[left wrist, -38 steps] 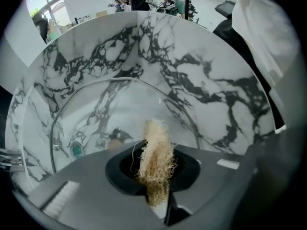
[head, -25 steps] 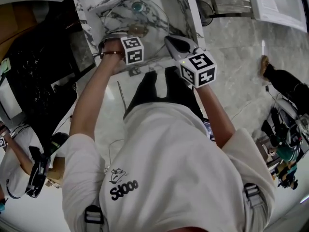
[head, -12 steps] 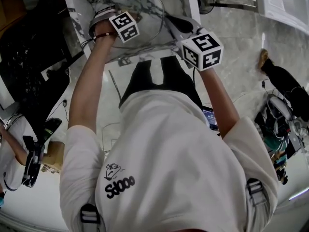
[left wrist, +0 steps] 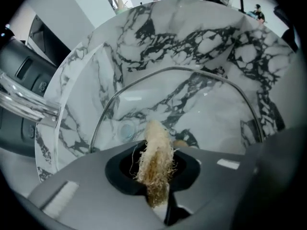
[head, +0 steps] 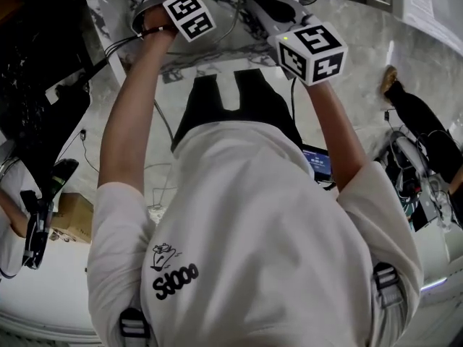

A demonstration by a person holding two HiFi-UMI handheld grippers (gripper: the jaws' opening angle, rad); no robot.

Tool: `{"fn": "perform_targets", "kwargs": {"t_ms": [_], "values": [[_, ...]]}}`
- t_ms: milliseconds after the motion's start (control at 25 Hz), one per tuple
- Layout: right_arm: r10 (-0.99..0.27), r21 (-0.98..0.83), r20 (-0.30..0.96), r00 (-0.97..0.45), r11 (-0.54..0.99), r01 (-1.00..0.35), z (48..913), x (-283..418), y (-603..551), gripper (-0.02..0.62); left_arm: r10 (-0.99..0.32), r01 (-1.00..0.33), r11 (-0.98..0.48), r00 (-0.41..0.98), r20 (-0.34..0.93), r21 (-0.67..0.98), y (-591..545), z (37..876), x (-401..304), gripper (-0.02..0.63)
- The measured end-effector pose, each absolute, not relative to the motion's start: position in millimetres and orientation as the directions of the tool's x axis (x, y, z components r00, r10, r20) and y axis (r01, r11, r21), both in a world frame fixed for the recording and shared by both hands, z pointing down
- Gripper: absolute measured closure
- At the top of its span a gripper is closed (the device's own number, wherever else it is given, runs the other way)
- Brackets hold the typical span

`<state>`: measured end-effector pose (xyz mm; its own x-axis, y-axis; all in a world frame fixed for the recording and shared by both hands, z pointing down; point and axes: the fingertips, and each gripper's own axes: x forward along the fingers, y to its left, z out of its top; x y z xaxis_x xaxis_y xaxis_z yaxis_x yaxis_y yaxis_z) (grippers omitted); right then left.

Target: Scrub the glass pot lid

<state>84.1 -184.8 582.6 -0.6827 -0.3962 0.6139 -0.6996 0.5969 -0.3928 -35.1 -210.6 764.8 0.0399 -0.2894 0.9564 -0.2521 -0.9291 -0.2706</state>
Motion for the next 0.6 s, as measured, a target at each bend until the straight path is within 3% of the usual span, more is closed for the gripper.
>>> {"fn": "perform_targets", "kwargs": {"t_ms": [200,600], "values": [[-0.377,-0.381,0.610,-0.697,0.631,-0.676,577,75,-186,0.592,-0.208,-0.017,-0.978,0.082,0.975,-0.207,-172,764,-8,0.549],[-0.475,-0.388,0.543,-0.692,0.589,-0.709,535,44,-161,0.592,0.107,0.208,-0.974,0.066,0.992,0.091,-80,759,-17,0.549]]}}
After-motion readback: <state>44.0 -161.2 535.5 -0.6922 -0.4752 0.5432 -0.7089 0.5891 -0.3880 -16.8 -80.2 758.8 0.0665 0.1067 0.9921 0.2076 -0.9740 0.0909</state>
